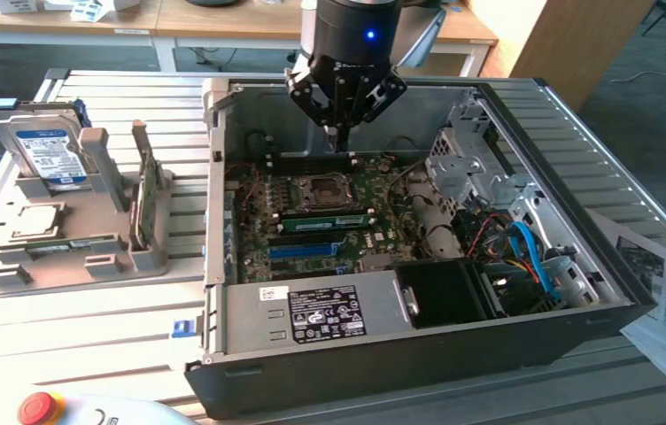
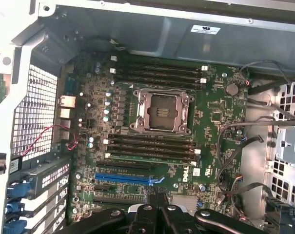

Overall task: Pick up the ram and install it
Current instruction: 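Press down the ram until it locks into place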

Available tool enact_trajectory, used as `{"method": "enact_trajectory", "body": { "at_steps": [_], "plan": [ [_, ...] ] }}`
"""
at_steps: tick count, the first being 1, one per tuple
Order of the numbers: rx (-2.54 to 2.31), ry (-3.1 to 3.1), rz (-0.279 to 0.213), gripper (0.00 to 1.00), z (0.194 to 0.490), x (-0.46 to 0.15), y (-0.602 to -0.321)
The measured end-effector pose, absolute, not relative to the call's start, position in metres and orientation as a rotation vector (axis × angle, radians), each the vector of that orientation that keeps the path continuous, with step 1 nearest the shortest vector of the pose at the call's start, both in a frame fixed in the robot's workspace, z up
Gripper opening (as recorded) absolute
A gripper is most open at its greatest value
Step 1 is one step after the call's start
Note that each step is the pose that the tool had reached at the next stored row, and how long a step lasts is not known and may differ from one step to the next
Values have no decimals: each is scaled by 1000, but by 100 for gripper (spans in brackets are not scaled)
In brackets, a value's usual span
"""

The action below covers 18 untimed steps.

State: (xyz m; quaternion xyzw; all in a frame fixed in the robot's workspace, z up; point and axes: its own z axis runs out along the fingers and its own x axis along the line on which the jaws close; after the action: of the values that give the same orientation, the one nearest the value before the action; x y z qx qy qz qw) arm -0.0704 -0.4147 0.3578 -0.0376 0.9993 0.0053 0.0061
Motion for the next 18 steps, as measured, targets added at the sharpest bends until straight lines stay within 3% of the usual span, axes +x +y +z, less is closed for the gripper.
{"method": "enact_trajectory", "body": {
  "at_steps": [18],
  "plan": [
    [-115, 3141, 30, 11, 358, -70, -415]
  ]
}}
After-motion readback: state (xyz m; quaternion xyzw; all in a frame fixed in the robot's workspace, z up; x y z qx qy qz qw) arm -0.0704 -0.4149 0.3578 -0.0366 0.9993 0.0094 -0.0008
